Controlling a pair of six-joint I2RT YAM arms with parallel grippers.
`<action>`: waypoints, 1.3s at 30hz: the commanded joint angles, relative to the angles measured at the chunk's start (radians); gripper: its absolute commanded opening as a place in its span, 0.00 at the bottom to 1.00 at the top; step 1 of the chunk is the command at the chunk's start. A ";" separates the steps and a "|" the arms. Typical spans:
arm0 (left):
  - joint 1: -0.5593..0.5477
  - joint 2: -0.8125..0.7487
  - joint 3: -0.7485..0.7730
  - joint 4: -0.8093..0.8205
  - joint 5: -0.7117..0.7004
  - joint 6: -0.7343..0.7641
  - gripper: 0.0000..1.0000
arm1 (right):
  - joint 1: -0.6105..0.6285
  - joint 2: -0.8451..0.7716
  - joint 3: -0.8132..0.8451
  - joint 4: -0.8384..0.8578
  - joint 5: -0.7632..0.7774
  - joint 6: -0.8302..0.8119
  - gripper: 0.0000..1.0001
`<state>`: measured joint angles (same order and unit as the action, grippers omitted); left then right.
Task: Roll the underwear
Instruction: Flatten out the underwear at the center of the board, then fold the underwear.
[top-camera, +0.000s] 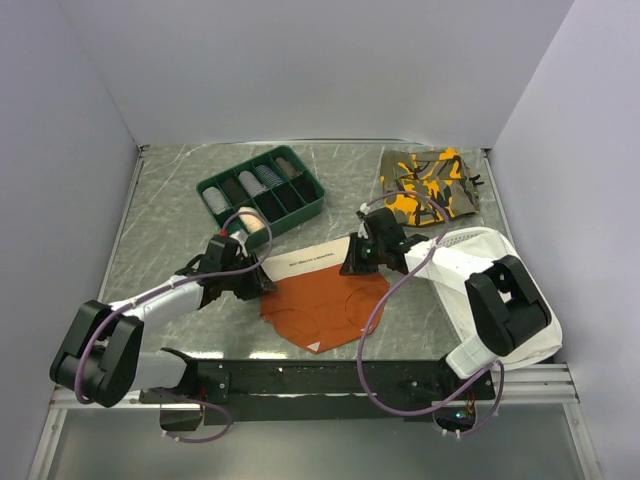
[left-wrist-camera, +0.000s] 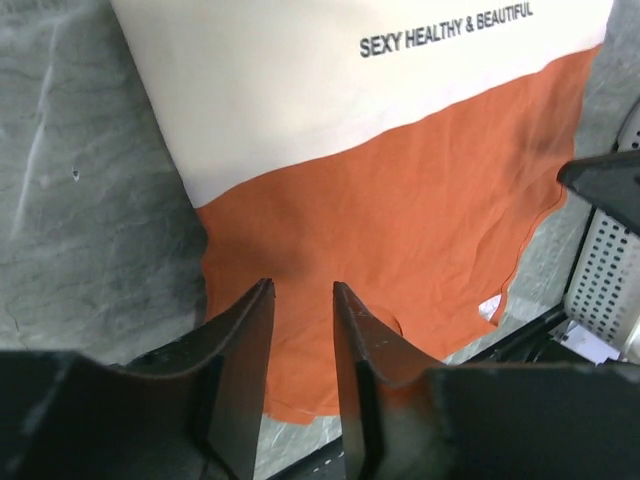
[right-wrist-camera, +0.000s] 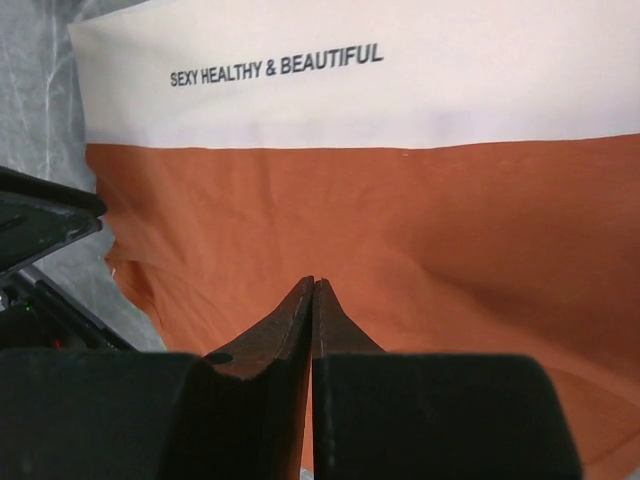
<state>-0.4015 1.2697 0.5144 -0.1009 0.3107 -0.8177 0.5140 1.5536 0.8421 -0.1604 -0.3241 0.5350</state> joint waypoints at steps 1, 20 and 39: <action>-0.002 0.005 -0.033 0.040 -0.002 -0.031 0.34 | 0.023 0.011 -0.031 0.055 0.010 0.036 0.09; 0.041 -0.003 -0.033 -0.164 -0.236 -0.011 0.30 | 0.040 0.074 0.018 0.021 0.039 0.034 0.08; 0.090 -0.165 0.128 -0.162 -0.147 0.052 0.60 | 0.096 0.030 0.120 0.001 0.033 0.037 0.09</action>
<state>-0.3138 1.1553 0.5488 -0.2871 0.1596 -0.7967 0.6086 1.6432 0.8940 -0.1562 -0.3004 0.5785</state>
